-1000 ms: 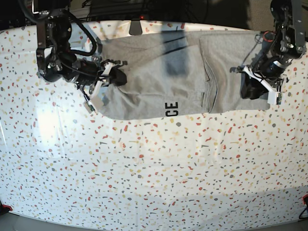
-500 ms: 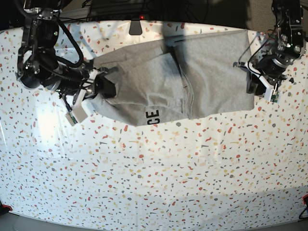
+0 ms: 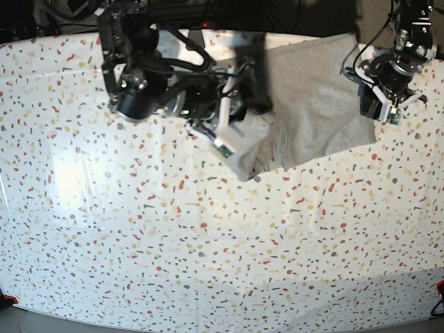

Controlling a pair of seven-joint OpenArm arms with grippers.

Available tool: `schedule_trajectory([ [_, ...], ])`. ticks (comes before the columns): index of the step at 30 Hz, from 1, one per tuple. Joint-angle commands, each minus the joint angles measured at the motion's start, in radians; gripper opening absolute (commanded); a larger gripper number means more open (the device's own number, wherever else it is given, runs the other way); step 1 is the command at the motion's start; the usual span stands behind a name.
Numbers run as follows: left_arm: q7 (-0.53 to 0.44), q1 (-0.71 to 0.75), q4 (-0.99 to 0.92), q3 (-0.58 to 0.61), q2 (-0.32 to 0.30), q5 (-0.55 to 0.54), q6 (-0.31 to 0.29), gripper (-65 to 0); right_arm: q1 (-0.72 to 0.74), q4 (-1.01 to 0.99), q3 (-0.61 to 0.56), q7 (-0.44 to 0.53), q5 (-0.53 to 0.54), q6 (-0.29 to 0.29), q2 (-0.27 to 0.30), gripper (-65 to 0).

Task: Fold the T-shirt properly
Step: 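Lift and fold the bundle over toward the left gripper with the right gripper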

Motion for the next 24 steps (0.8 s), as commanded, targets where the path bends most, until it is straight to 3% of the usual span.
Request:
schedule_trajectory([
  [1,0.003,0.001,-0.011,-0.004,-0.004,0.008,0.002,-48.4,0.014,0.019,-0.027,0.042,0.000,-0.006,-0.021,-65.0],
  [5,-0.085,0.001,-0.069,-0.004,-0.002,-0.011,0.000,-48.4,0.014,0.013,-0.140,0.085,-0.095,-0.038,-0.089,-65.0],
  [10,-0.097,0.000,-0.074,-0.003,-0.002,-0.092,-0.101,-48.4,0.014,-0.024,-0.224,0.151,-0.161,-0.039,-0.165,-65.0],
  [14,-0.100,-0.002,-0.074,-0.003,-0.002,-0.129,-0.126,-48.4,0.033,-0.083,-0.259,0.185,-0.190,-0.040,-0.217,-65.0],
  [24,-0.116,-0.002,-0.074,0.034,-0.002,-0.132,-0.128,-48.4,0.154,-0.321,-0.332,0.293,-0.138,-0.038,-0.217,-65.0],
])
